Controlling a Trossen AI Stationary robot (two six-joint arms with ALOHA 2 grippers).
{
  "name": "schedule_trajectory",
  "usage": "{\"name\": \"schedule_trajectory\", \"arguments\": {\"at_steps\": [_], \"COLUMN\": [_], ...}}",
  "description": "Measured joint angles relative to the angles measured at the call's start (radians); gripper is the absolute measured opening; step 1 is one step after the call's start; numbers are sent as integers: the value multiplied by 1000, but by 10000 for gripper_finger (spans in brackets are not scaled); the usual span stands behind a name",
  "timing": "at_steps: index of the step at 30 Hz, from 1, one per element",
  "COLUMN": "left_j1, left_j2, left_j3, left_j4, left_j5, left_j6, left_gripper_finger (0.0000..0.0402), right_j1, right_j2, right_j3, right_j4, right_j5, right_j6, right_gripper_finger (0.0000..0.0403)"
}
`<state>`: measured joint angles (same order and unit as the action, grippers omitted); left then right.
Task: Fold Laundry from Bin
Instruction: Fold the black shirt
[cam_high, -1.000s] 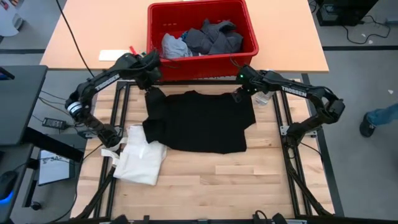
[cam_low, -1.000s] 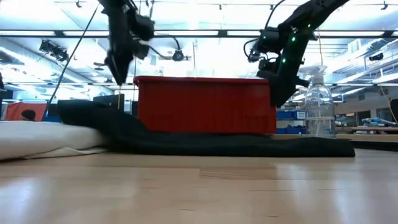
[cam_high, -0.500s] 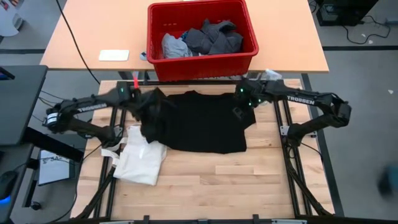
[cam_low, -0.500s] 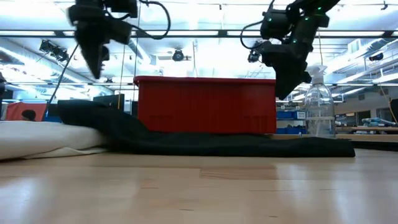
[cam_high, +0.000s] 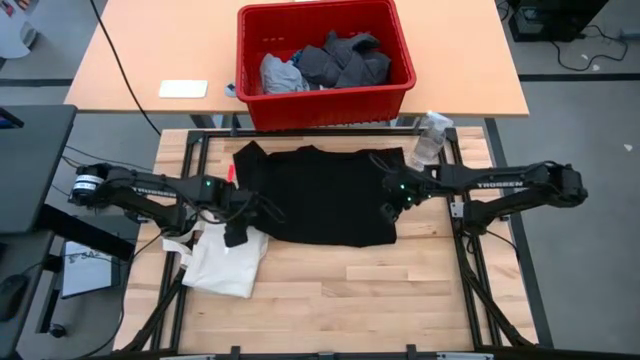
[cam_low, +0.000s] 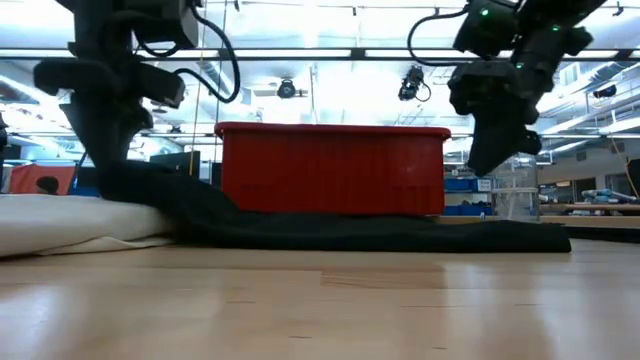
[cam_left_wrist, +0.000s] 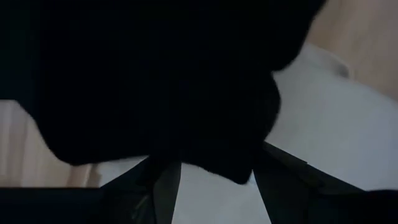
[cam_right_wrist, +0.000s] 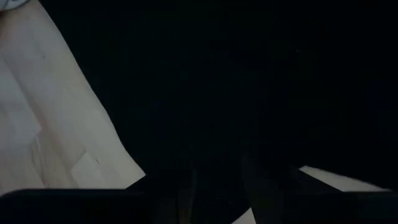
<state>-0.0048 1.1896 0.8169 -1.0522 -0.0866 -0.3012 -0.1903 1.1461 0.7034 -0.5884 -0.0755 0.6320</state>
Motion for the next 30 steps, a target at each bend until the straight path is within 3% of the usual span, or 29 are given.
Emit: {"name": "schedule_trajectory", "arguments": {"at_steps": [10, 14, 18, 25, 30], "left_j1": [0, 0, 1, 1, 1], "left_j2": [2, 2, 2, 0, 0], "left_j3": [-27, -86, -101, 32, 155], "left_j4": [75, 86, 83, -36, -159], "left_j5": [2, 10, 25, 16, -59], "left_j6": [21, -7, -76, -110, -86], "left_gripper_finger": [185, 129, 31, 5, 3], "right_j1": [147, 196, 238, 364, 489], "right_j2": [-21, -21, -21, -20, 3], "right_j3": [-44, -44, -44, -44, -69], "right_j4": [13, 12, 9, -34, -17], "right_j5": [95, 142, 163, 184, 233], "right_j6": [121, 147, 165, 57, -88], "right_gripper_finger": [132, 132, 126, 86, 110]}}
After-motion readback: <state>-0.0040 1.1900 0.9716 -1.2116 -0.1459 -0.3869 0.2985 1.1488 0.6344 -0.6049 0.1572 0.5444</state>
